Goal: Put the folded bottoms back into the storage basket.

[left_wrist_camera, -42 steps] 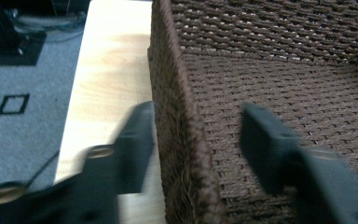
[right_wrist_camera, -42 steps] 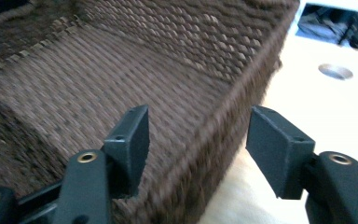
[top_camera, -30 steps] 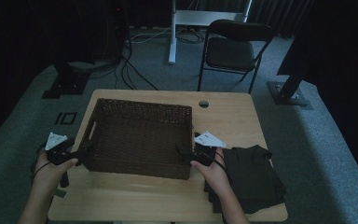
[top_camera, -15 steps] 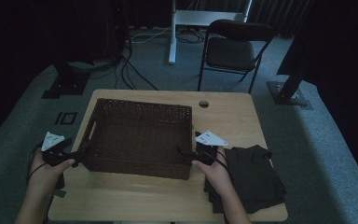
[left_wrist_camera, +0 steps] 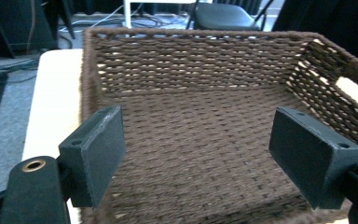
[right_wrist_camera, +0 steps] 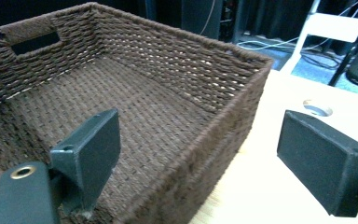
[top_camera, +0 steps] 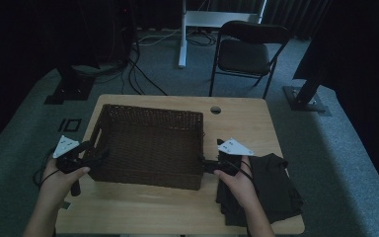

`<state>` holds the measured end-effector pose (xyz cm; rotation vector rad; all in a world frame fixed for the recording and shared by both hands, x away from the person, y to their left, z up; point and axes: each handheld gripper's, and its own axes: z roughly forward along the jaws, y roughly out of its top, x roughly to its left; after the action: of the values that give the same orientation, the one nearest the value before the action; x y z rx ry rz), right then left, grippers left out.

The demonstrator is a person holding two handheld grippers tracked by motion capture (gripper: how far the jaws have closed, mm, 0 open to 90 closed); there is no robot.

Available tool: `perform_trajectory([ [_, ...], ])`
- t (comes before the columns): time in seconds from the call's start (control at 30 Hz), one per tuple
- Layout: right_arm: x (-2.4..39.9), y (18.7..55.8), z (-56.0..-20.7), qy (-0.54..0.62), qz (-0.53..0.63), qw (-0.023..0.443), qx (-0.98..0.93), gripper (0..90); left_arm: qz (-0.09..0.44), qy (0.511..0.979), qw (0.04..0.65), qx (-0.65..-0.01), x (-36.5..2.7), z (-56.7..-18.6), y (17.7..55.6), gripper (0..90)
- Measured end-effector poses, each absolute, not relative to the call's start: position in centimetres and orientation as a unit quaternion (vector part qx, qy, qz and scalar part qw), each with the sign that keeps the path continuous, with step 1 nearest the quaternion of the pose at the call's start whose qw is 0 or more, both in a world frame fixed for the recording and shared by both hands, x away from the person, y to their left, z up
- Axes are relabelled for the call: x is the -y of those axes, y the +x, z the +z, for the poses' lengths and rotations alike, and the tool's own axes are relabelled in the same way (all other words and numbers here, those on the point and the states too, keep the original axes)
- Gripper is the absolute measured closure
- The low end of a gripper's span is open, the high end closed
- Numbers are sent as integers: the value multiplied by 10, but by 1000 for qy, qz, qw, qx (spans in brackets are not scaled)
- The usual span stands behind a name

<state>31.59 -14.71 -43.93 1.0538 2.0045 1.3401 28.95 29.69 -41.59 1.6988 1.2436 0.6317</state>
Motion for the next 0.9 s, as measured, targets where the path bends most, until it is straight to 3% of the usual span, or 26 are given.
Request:
perform_trajectory([
  [0.9,197,304,-441,414,488,272,-718,123,239,720,480,-441,-236,-409,291,190],
])
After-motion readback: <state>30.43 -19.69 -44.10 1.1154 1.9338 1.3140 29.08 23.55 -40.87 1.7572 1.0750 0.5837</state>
